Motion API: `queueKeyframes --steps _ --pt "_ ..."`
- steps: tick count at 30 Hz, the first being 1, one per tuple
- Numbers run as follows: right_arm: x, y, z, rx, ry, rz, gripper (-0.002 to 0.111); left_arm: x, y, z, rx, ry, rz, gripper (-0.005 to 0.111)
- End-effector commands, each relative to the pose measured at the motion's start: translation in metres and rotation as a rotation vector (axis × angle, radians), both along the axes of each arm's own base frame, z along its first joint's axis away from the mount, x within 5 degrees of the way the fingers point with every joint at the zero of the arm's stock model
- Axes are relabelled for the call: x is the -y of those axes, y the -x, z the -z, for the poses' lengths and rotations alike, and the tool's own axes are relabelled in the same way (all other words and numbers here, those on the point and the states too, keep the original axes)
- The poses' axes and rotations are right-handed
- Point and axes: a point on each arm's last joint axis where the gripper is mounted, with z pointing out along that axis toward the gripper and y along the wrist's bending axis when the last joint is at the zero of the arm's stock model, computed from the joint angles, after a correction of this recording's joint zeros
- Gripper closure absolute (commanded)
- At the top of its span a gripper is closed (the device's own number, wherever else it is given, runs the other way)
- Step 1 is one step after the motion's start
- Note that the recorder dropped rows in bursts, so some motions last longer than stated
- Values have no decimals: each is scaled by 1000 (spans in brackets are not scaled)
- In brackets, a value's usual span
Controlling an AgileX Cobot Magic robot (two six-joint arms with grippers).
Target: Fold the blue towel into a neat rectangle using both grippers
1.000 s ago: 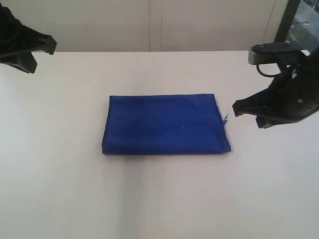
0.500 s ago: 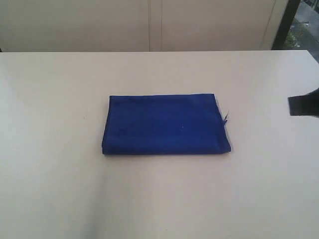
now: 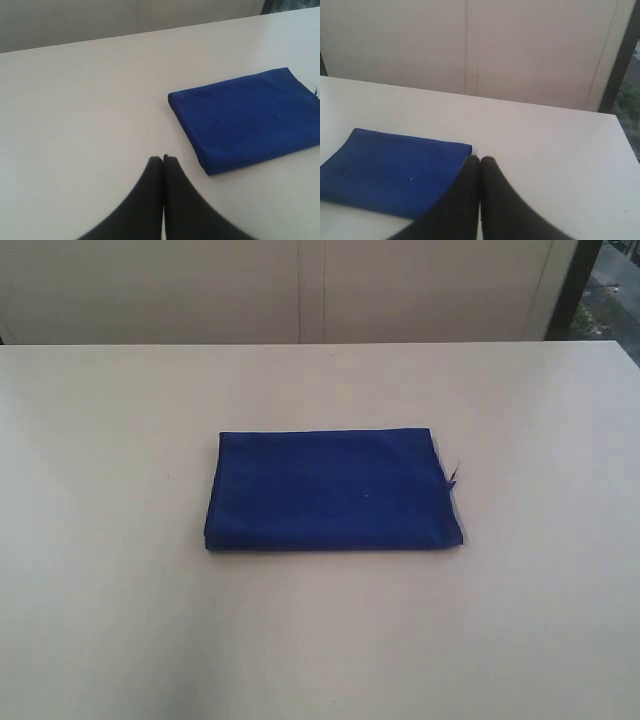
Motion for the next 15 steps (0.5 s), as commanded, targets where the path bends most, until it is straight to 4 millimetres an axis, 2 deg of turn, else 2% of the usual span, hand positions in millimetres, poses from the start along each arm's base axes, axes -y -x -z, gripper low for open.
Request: queueKeyframes --steps 1,9,15 --pt "1 4 0 46 9 6 108 0 1 4 5 2 8 107" --pt "1 4 0 47 12 5 108 0 1 4 5 2 8 107" --pt "4 15 -2 96 10 73 108 0 1 4 5 2 8 107"
